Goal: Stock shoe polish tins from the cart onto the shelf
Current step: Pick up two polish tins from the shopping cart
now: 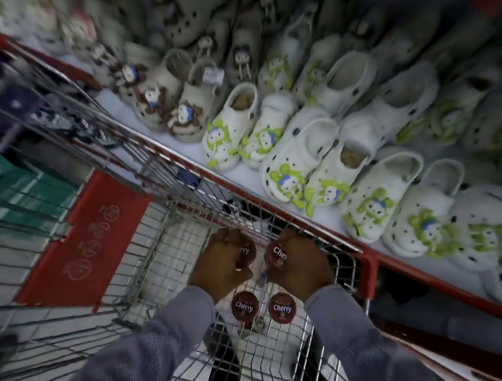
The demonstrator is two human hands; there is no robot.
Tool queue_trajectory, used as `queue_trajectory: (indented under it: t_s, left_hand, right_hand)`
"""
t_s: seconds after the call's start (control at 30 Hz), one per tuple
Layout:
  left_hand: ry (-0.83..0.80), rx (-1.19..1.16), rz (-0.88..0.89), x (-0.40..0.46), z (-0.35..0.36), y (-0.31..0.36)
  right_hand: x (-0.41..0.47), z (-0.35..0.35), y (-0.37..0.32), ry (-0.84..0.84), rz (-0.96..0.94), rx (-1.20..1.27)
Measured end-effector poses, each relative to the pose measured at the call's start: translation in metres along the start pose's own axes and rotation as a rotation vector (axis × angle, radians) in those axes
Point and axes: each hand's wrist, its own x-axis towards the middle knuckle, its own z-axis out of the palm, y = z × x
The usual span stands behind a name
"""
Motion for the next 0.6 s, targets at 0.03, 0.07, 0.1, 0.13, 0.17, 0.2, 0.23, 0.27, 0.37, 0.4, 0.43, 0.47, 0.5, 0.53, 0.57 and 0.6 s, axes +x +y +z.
queue_trajectory:
  t_s: [0.03, 0.07, 0.1, 0.13, 0.17, 0.2, 0.23, 0.27, 0.37, 0.4, 0.43, 0.47, 0.5, 0.53, 0.57, 0.6]
  left_hand:
    - [0.037, -0.013, -0.014, -0.007, -0.023, 0.009]
    - [0.066, -0.034, -0.019, -0.015, -0.043, 0.017]
    - [0.1, -0.052, -0.03, -0.023, -0.062, 0.025]
    - [0.159, -0.059, -0.013, -0.031, -0.09, 0.037]
    - [0.209, -0.055, 0.002, -0.039, -0.11, 0.048]
    - [0.261, -0.042, 0.022, -0.045, -0.135, 0.061]
    - [0.306, -0.034, 0.04, -0.05, -0.158, 0.075]
    - [0.349, -0.025, 0.043, -0.054, -0.178, 0.086]
    - [0.427, -0.048, 0.105, -0.064, -0.244, 0.133]
    - [0.437, -0.073, 0.136, -0.067, -0.261, 0.147]
    - [0.462, -0.077, 0.167, -0.068, -0.277, 0.162]
    - [0.492, -0.077, 0.198, -0.068, -0.293, 0.177]
    - [0.504, -0.08, 0.219, -0.068, -0.302, 0.187]
    - [0.519, -0.077, 0.253, -0.066, -0.315, 0.201]
    - [0.525, -0.073, 0.285, -0.064, -0.323, 0.212]
    - [0.532, -0.072, 0.308, -0.06, -0.33, 0.222]
  right_hand:
    - [-0.01, -0.024, -0.013, 0.024, -0.043, 0.022]
    - [-0.021, -0.047, -0.025, 0.037, -0.075, 0.048]
    - [-0.032, -0.068, -0.036, 0.048, -0.099, 0.079]
    - [-0.046, -0.098, -0.052, 0.081, -0.129, 0.098]
    - [-0.058, -0.12, -0.064, 0.111, -0.146, 0.112]
    - [-0.07, -0.146, -0.077, 0.154, -0.178, 0.119]
    - [-0.081, -0.168, -0.089, 0.192, -0.21, 0.117]
    - [-0.092, -0.188, -0.099, 0.229, -0.238, 0.11]
    - [-0.124, -0.25, -0.127, 0.345, -0.316, 0.105]
    - [-0.133, -0.268, -0.133, 0.387, -0.344, 0.113]
    - [-0.14, -0.285, -0.137, 0.438, -0.365, 0.123]
    - [-0.147, -0.302, -0.141, 0.477, -0.37, 0.142]
    - [-0.151, -0.313, -0.142, 0.491, -0.362, 0.164]
    - [-0.155, -0.327, -0.143, 0.525, -0.351, 0.178]
    - [-0.156, -0.337, -0.142, 0.558, -0.343, 0.189]
    - [-0.156, -0.345, -0.14, 0.6, -0.34, 0.202]
